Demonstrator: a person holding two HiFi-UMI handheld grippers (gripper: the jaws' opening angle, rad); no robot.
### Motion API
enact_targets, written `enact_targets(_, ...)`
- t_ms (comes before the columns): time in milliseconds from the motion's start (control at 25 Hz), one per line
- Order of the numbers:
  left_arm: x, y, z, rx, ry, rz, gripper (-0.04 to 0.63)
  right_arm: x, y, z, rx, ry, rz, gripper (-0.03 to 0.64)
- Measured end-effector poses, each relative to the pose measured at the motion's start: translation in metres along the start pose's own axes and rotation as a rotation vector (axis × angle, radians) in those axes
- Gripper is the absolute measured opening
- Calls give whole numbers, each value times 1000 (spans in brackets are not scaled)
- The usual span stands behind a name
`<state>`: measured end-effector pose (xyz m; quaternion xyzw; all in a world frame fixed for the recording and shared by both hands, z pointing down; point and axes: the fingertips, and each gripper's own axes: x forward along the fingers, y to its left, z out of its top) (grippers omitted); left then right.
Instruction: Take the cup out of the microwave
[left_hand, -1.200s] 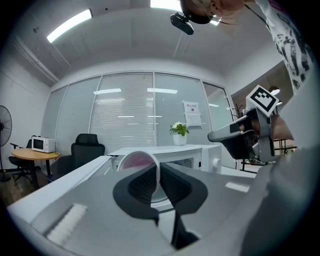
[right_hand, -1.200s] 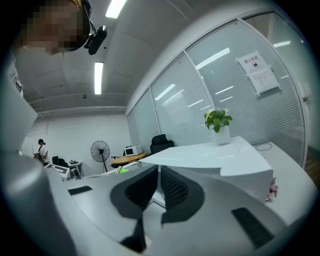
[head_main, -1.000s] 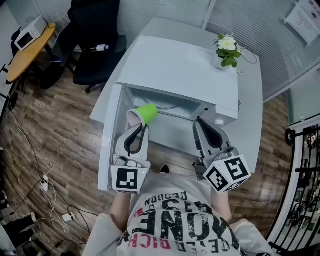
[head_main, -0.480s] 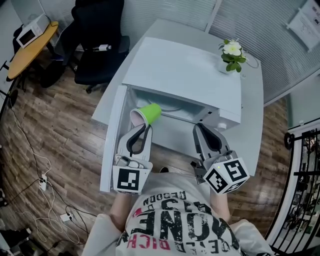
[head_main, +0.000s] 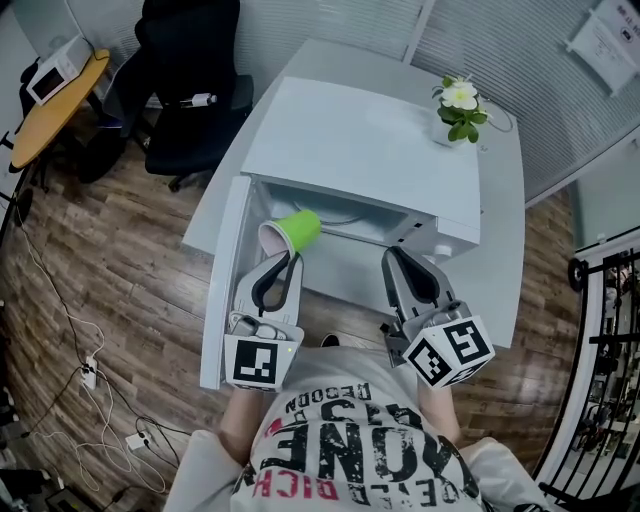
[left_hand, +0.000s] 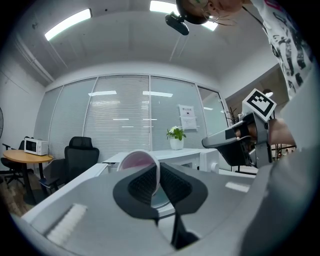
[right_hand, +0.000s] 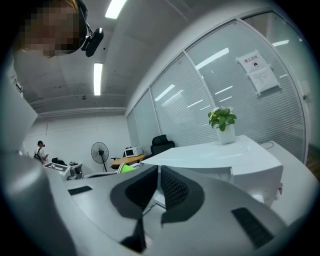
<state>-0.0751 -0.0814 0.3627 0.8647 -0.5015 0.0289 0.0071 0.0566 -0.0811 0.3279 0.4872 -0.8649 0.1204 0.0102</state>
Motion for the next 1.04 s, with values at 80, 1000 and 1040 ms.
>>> enact_targets(80, 0, -1, 0, -3, 1, -5, 32, 0, 0, -2, -6, 6, 2, 28)
enact_targets(1000, 6, -7, -1, -5, 1, -5, 32, -4, -13, -5, 13, 6, -7, 28)
enact_targets(1040, 7, -7, -1, -6, 2, -5, 32, -4, -13, -6, 12, 7, -4, 28)
